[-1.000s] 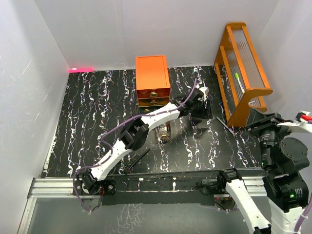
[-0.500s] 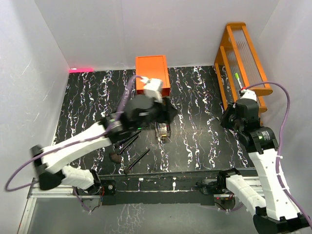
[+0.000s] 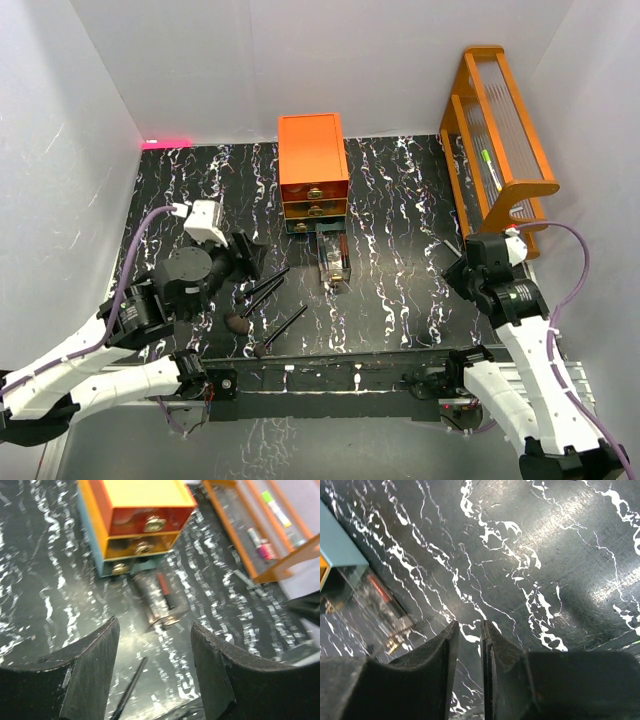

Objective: Organize the makeup
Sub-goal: Move the makeup to the center of the board.

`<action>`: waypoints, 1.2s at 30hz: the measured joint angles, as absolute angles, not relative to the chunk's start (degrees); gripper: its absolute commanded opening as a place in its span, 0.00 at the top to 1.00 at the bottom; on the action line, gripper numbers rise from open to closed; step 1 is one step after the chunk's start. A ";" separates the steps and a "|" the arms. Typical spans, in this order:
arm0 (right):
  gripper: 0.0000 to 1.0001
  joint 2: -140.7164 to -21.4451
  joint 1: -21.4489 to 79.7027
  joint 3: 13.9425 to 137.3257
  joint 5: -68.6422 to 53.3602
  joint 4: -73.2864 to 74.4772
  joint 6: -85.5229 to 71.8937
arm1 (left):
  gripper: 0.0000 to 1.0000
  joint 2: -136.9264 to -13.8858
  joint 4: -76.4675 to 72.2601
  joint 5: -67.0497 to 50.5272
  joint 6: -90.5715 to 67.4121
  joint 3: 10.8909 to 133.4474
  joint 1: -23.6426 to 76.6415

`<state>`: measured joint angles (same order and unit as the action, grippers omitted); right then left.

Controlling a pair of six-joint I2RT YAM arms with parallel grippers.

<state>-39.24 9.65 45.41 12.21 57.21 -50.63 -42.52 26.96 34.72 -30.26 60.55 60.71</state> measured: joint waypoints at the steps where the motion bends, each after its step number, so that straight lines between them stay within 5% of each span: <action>1: 0.76 -40.05 9.65 45.41 13.10 56.88 -52.27 | 0.42 -42.02 28.18 35.86 -30.20 59.27 60.71; 9: 0.92 -46.24 8.99 45.43 20.56 54.63 -61.98 | 0.42 -37.89 34.33 41.69 -30.24 51.24 60.71; 24: 0.92 -56.10 -13.45 38.89 15.16 43.31 -61.08 | 0.42 -29.82 36.69 47.75 -30.20 46.57 60.71; 36: 0.92 -63.42 -20.58 37.34 11.66 34.48 -60.14 | 0.42 -30.74 36.93 48.03 -30.00 46.00 60.71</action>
<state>-63.42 -20.58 37.34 11.66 34.48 -60.14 -30.74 36.93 48.03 -30.00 46.00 60.71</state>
